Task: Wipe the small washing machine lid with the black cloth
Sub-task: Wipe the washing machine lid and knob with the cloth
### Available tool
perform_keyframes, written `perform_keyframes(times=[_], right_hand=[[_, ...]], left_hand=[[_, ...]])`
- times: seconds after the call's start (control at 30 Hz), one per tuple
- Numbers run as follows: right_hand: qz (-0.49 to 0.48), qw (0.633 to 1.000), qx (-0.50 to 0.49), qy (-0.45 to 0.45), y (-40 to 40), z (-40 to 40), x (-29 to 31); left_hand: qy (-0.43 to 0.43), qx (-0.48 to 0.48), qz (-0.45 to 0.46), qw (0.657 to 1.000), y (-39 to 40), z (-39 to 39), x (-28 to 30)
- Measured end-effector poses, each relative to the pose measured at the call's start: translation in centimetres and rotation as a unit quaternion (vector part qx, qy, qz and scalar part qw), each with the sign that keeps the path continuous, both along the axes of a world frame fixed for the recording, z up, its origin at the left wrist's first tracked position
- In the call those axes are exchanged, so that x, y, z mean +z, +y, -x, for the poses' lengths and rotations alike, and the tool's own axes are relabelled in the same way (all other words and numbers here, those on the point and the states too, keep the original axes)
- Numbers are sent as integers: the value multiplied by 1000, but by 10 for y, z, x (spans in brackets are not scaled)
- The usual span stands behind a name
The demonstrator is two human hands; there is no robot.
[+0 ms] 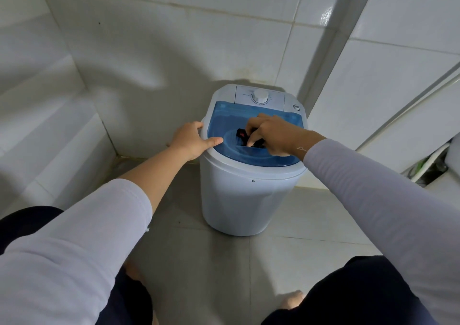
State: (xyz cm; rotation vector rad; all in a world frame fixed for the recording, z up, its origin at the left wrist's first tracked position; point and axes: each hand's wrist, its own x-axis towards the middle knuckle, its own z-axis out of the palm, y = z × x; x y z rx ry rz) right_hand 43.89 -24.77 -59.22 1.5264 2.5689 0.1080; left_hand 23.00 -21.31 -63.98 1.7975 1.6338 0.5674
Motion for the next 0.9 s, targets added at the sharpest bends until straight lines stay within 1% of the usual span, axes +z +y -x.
perform_keyframes(times=[0.3, 0.43, 0.47, 0.53, 0.63, 0.7, 0.77, 0.8, 0.87, 0.9], right_hand=[[22, 998, -37, -56, -3, 0, 8], [13, 998, -60, -32, -6, -6, 6], [11, 997, -71, -12, -7, -9, 4], [10, 993, -104, 56, -12, -15, -1], [-7, 973, -163, 165, -20, -26, -6], [-5, 965, -183, 190, -24, -33, -6], [20, 957, -192, 217, -28, -40, -3], [39, 946, -198, 253, -30, -44, 0], [67, 904, -219, 360, -34, -51, 7], [65, 883, -232, 402, -35, -55, 10]], left_hand=[[11, -6, -10, 1000, -1, -2, 1], [17, -2, -8, 1000, 1, 0, -1], [18, -1, -5, 1000, 1, 0, -1], [18, -1, -5, 1000, 2, 0, -2], [15, -5, -9, 1000, 4, 0, -4], [15, -5, -6, 1000, 5, 0, -5], [24, -8, -1, 1000, 6, -1, -5], [30, -10, 1, 1000, 7, -2, -4], [49, -16, 7, 999, 10, -3, -4], [57, -18, 8, 998, 12, -3, -4]])
